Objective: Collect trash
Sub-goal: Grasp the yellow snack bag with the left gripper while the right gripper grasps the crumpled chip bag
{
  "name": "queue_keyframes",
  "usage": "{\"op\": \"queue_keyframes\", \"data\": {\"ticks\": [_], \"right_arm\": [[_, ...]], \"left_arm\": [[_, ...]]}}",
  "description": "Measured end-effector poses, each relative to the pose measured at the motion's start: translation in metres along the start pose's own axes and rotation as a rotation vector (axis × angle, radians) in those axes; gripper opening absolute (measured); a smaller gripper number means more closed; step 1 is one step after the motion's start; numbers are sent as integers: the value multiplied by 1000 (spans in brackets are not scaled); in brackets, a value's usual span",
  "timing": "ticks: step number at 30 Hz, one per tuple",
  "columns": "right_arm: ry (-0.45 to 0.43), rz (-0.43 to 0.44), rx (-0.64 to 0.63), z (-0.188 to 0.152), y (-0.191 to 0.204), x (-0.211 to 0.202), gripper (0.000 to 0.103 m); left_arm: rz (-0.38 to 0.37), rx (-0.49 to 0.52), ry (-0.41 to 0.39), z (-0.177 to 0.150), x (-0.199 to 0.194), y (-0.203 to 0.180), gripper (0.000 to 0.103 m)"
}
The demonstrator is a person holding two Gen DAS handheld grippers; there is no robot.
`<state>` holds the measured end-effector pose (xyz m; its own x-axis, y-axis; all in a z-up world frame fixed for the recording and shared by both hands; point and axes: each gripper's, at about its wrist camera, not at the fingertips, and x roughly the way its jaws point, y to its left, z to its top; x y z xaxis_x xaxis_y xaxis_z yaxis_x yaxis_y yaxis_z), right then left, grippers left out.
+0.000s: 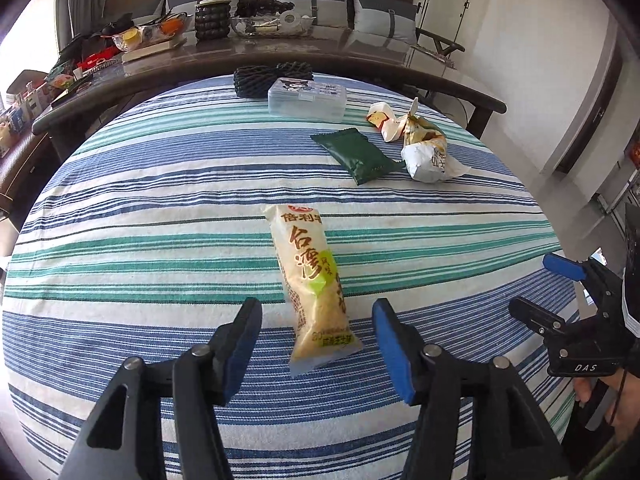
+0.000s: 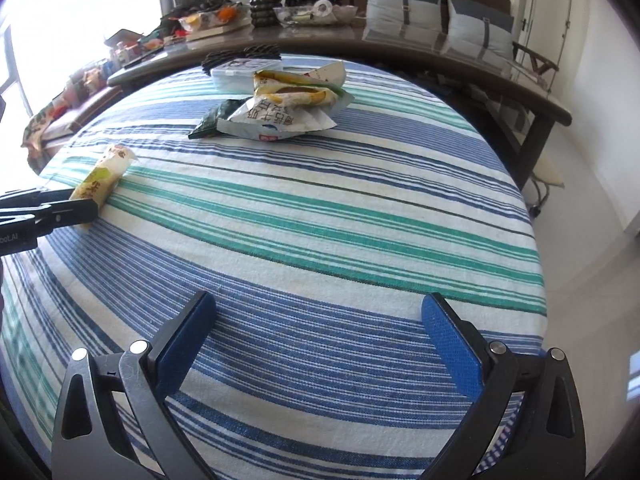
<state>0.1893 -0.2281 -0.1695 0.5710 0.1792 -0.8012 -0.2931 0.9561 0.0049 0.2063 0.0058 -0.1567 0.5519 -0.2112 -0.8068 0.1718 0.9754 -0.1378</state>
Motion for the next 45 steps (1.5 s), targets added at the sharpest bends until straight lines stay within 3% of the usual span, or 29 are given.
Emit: {"op": "queue_keyframes", "data": {"ticks": [12,20,24,30,33,37,38,39,42,45], "right_arm": [[1,1,0,0,0,0,102],[10,2,6,2,-1,1,103],[18,53,119,27,-15,11,102],[-98,103,186,96,-11,29,102],[-74,111,165,122,7,53,102],[28,6,115,135,25,87,102],[46,-10,123,134,23,90,101],[50,-3,143,132,20,90,86],[32,33,164,120,10,77,55],[15,33,102,106,10,57,39]], "left_arm": [[129,47,-32,3,14,-4,70],[129,41,-32,3,14,-3,71],[130,42,-31,4,14,-3,71],[130,42,-31,4,14,-3,72],[129,41,-31,4,14,-3,72],[127,40,-31,3,14,-3,72],[127,40,-31,3,14,-3,72],[127,40,-31,3,14,-3,72],[127,40,-31,3,14,-3,72],[122,37,-32,3,14,-3,72]]}}
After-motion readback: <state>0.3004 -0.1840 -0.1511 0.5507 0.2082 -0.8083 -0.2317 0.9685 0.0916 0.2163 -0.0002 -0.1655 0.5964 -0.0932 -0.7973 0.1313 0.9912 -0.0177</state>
